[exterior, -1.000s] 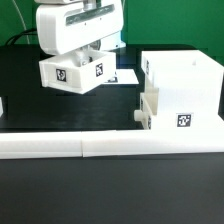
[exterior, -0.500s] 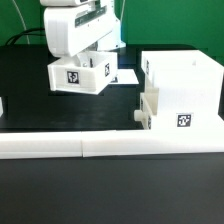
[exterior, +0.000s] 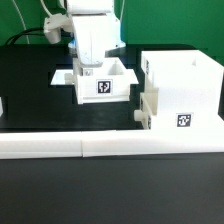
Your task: Assemble drawer
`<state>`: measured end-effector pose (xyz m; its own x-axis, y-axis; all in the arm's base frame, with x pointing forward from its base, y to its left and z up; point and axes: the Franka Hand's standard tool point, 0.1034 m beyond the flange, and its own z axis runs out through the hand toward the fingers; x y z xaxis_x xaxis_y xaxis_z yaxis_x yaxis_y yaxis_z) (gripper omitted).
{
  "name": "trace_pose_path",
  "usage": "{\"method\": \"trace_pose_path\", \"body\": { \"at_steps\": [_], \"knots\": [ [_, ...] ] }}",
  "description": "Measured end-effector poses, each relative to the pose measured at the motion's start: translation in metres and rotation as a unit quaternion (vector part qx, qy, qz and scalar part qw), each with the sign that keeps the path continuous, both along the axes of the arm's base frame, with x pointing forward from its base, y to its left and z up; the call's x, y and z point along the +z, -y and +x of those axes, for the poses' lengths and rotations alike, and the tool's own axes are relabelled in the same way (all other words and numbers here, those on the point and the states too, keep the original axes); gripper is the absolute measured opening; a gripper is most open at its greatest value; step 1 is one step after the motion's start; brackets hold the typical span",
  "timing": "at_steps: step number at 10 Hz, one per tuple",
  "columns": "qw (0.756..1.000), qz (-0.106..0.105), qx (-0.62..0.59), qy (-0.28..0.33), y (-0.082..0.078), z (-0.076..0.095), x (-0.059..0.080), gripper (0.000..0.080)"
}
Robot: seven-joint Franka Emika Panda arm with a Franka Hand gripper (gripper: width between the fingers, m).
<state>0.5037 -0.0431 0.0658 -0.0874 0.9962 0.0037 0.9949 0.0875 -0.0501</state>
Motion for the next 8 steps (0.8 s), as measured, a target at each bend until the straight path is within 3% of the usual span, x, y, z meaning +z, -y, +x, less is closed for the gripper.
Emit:
{"method": "trace_pose_path", "body": {
  "at_steps": [3,6,8],
  "knots": [
    [1.0,-0.001,-0.021,-0.004,-0.003,0.002,0.0,0.0042],
    [0.996,0.001,-0.086,-0.004,-0.02,0.025,-0.002,0.0042],
    [0.996,0.002,-0.094,-0.005,-0.02,0.027,-0.005,0.0042]
  ]
}}
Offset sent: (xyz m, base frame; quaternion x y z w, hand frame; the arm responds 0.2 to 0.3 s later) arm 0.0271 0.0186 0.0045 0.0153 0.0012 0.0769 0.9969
